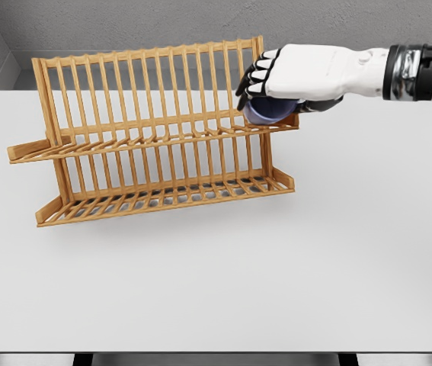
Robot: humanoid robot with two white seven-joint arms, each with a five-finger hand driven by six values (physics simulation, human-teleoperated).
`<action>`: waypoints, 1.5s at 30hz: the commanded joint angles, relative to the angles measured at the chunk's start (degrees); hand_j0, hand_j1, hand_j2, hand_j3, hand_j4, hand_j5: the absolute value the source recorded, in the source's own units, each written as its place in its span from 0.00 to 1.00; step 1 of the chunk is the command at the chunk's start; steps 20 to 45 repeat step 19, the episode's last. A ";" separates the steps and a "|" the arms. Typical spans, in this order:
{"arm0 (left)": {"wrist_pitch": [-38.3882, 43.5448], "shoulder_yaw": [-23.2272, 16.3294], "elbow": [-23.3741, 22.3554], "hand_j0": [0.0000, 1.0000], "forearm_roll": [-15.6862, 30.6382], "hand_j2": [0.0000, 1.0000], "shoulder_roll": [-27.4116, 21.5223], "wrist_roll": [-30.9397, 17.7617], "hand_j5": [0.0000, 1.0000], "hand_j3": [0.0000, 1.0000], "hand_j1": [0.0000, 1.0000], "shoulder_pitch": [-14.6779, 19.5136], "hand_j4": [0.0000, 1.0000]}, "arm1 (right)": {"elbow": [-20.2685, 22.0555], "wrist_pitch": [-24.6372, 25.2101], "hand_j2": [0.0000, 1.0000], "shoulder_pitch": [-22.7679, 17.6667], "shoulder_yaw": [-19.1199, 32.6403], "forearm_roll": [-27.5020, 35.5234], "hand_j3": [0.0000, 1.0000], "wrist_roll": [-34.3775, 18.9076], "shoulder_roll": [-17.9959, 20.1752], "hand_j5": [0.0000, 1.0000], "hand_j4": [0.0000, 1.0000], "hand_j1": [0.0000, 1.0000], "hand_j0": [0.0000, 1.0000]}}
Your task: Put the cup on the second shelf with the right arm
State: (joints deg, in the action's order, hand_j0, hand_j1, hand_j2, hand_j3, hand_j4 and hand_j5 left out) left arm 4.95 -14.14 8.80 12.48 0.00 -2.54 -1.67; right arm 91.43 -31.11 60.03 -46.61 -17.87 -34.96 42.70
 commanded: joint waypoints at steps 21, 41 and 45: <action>-0.03 -0.01 -0.01 1.00 0.00 1.00 0.00 -0.01 1.00 1.00 1.00 0.00 1.00 | -5.12 -0.53 1.00 -42.36 41.95 -3.40 1.00 -0.04 -0.16 1.00 1.00 1.00 1.00; -0.03 -0.01 -0.01 1.00 0.00 1.00 0.00 -0.01 1.00 1.00 1.00 0.00 1.00 | -5.12 -0.53 1.00 -42.36 41.95 -3.40 1.00 -0.04 -0.16 1.00 1.00 1.00 1.00; -0.03 -0.01 -0.01 1.00 0.00 1.00 0.00 -0.01 1.00 1.00 1.00 0.00 1.00 | -5.12 -0.53 1.00 -42.36 41.95 -3.40 1.00 -0.04 -0.16 1.00 1.00 1.00 1.00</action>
